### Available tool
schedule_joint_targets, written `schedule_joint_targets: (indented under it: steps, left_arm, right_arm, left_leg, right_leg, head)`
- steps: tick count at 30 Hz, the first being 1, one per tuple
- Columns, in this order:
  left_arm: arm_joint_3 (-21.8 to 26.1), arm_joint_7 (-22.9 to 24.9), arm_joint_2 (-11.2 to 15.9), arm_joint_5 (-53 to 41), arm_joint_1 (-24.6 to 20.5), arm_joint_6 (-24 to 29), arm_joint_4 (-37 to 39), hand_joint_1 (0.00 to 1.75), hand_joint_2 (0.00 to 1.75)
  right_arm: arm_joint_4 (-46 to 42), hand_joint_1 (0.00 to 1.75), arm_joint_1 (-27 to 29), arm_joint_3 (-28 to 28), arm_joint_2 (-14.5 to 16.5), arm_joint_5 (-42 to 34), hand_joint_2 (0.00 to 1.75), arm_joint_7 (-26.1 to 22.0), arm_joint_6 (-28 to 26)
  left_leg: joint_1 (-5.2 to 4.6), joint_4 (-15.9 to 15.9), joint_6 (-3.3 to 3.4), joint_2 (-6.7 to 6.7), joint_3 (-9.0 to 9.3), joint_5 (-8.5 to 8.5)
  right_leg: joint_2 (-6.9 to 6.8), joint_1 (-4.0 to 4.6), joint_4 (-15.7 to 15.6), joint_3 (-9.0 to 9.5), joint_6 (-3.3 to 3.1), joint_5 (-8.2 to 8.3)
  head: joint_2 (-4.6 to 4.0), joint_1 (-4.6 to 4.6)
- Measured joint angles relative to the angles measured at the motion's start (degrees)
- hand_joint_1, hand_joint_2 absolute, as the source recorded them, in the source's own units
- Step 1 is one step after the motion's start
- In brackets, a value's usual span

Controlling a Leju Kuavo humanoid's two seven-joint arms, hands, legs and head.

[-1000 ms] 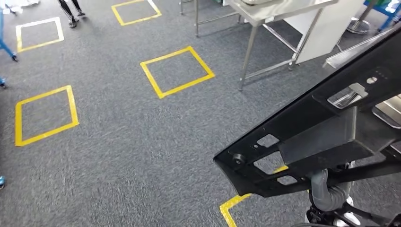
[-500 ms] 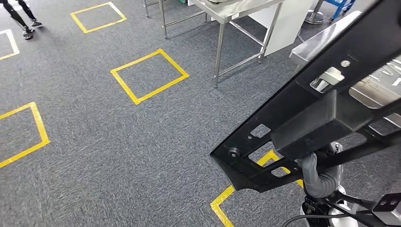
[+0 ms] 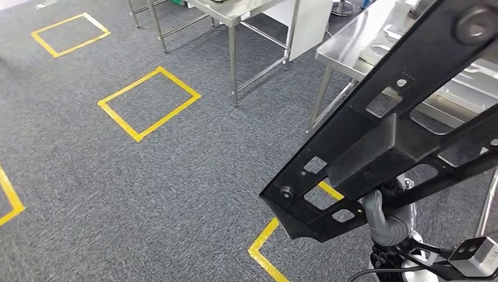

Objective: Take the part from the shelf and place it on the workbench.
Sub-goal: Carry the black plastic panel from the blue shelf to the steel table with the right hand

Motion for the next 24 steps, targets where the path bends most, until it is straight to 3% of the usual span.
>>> schedule_joint_targets:
  steps: [2,4,5,6,8,10,12,14,16,18,20,21,22,24]
  left_arm:
    - [0.02,0.26,0.01,0.32,0.07,0.03,0.0,0.0,1.75]
    - [0.1,0.39,0.02,0.67,-0.02,0.01,0.01,0.0,1.75]
    - [0.15,0.45,0.02,0.79,-0.14,-0.01,0.01,0.0,1.75]
    - [0.17,0.53,0.02,0.81,-0.25,-0.02,0.01,0.0,1.75]
    - [0.18,0.75,0.05,0.78,-0.2,-0.03,-0.01,0.0,1.75]
    - [0.19,0.85,0.1,0.77,0.02,-0.08,0.01,0.0,1.75]
    - [0.2,0.68,0.1,0.77,0.08,-0.1,0.02,0.0,1.75]
    - [0.2,0.29,-0.07,0.78,-0.04,-0.08,0.02,0.0,1.75]
    - [0.2,-0.52,-0.36,0.89,-0.04,0.09,0.02,0.0,1.75]
    - [0.23,-1.73,-0.57,1.25,0.16,0.45,0.02,0.0,1.75]
    - [0.27,-2.73,-0.78,1.6,0.3,0.84,0.02,0.0,1.75]
    - [0.29,-3.08,-0.91,1.69,0.3,1.0,0.02,0.0,1.75]
    - [0.3,-3.36,-1.08,1.74,0.27,1.1,0.02,0.0,1.75]
    - [0.31,-3.64,-1.45,1.74,0.2,1.19,0.02,0.0,1.75]
  right_arm:
    - [-0.16,1.75,0.26,0.12,-0.02,0.08,1.75,-0.3,0.25]
    - [-0.12,1.75,0.42,0.27,-0.04,0.07,1.75,-0.4,0.52]
    - [-0.08,1.75,0.62,0.34,-0.04,0.1,1.75,-0.45,0.63]
    - [-0.04,1.75,0.85,0.41,-0.04,0.14,1.75,-0.55,0.7]
    - [-0.03,1.75,1.35,0.45,-0.04,0.25,1.75,-0.95,0.74]
    - [-0.05,1.75,1.71,0.44,-0.04,0.32,1.75,-1.39,0.72]
    - [-0.13,1.75,1.84,0.44,0.01,0.35,1.75,-1.48,0.72]
    - [-0.28,1.75,1.87,0.43,0.14,0.34,1.75,-1.15,0.71]
    - [-0.46,1.75,1.48,0.4,0.23,0.18,1.75,-0.53,0.81]
    - [-0.53,1.75,0.45,0.45,0.26,-0.08,1.75,0.12,1.12]
    - [-0.37,1.75,-0.48,0.51,0.28,-0.36,1.75,0.56,1.53]
    - [-0.21,1.75,-0.78,0.52,0.28,-0.49,1.75,0.74,1.7]
    - [-0.04,1.75,-1.08,0.52,0.28,-0.61,1.75,0.87,1.84]
    - [0.22,1.75,-1.72,0.51,0.29,-0.86,1.75,1.01,1.97]
  left_leg:
    - [0.27,4.83,-0.52,-3.02,-1.96,-2.89]
    - [0.44,12.88,-0.78,-5.05,-5.87,-6.25]
    - [0.48,15.51,-0.86,-5.3,-7.26,-6.73]
    - [0.5,16.05,-0.87,-5.4,-7.71,-6.06]
    - [0.6,10.55,-0.67,-6.14,-5.58,-1.83]
    - [0.82,3.3,-0.31,-8.71,-2.62,1.21]
    - [0.88,0.48,0.11,-10.12,-1.57,1.44]
    - [0.85,0.04,0.76,-8.97,-1.45,1.57]
    - [0.94,-0.54,1.53,-7.47,-1.2,1.88]
    - [0.88,-0.84,1.95,-5.85,-1.11,1.97]
    - [0.74,-0.8,2.05,-4.25,-1.13,1.85]
    - [0.71,-0.77,2.03,-3.49,-1.1,1.75]
    - [0.71,-0.73,1.96,-2.79,-1.01,1.62]
    - [0.65,-0.59,1.68,-1.53,-0.67,1.24]
  right_leg:
    - [1.25,-0.41,-0.4,0.39,-0.46,0.22]
    - [2.59,-0.39,-0.34,0.4,-0.68,0.21]
    - [3.34,-0.38,-0.27,0.42,-0.7,0.16]
    - [4.16,-0.36,-0.17,0.47,-0.68,0.11]
    - [5.85,-0.39,0.1,0.62,-0.48,-0.09]
    - [7.44,-0.35,0.56,0.38,-0.07,-0.28]
    - [8.8,-0.46,0.85,-0.25,0.57,-0.19]
    - [9.72,-0.66,0.84,-0.68,1.33,0.01]
    - [7.25,-0.57,2.76,-1.72,1.93,-1.23]
    - [3.35,-0.58,9.19,-4.96,2.42,-4.59]
    - [2.02,-0.79,16.17,-8.51,2.82,-7.09]
    - [1.82,-0.86,17.23,-9.06,2.92,-6.88]
    - [1.58,-0.88,15.93,-8.4,2.95,-5.61]
    - [-0.22,-0.73,8.06,-4.26,2.66,-1.87]
  head:
    - [0.0,-0.01]
    - [0.0,-0.02]
    - [0.0,-0.02]
    - [0.0,-0.02]
    - [0.0,-0.02]
    - [0.0,-0.01]
    - [0.0,-0.01]
    - [0.0,-0.01]
    - [0.0,0.0]
    - [0.0,0.0]
    - [0.0,-0.01]
    - [0.0,0.0]
    - [0.0,0.0]
    - [0.0,0.01]
